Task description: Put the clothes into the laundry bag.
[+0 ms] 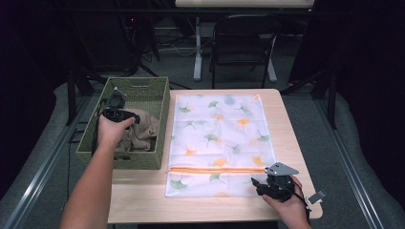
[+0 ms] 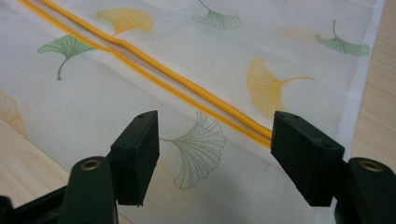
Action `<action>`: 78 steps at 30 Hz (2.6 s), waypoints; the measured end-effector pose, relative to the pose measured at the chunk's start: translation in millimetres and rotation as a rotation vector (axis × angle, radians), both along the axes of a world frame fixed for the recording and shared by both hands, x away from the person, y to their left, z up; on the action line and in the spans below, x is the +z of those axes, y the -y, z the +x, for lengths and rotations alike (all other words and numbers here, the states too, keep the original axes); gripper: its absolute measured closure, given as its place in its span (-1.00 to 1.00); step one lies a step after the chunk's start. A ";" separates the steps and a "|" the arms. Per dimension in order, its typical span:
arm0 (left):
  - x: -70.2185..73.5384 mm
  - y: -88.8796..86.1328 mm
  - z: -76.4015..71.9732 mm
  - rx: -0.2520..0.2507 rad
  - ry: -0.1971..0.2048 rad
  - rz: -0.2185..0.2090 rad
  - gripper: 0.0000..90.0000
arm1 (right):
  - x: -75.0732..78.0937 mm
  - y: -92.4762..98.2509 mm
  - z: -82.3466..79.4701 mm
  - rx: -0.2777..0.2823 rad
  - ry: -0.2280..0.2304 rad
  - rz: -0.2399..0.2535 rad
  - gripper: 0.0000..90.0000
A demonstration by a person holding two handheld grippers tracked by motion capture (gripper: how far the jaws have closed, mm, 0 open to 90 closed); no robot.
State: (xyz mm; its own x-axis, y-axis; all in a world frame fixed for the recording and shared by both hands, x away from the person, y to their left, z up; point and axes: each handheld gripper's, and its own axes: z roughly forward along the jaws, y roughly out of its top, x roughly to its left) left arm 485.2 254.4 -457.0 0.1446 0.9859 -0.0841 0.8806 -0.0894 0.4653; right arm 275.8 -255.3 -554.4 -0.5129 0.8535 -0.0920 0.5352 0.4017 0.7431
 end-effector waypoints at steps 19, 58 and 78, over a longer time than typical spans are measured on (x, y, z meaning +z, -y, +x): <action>-27.4 4.5 19.3 0.020 -0.067 0.039 -0.40 | -0.1 0.6 0.3 0.009 -0.002 0.001 -0.28; -65.0 -5.3 29.1 0.051 -0.156 0.018 -0.62 | -2.0 -1.1 0.6 0.024 -0.009 0.008 -0.28; -75.4 -4.6 27.1 0.050 -0.159 0.017 -0.67 | -3.0 -3.5 0.4 0.041 -0.011 0.001 -0.28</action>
State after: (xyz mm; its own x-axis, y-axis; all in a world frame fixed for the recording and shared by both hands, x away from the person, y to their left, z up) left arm 512.4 259.0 -532.4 0.0811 0.9931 -0.0850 0.9467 -0.0501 0.3182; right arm 276.1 -251.8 -557.4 -0.5485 0.8318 -0.0848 0.5268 0.4225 0.7376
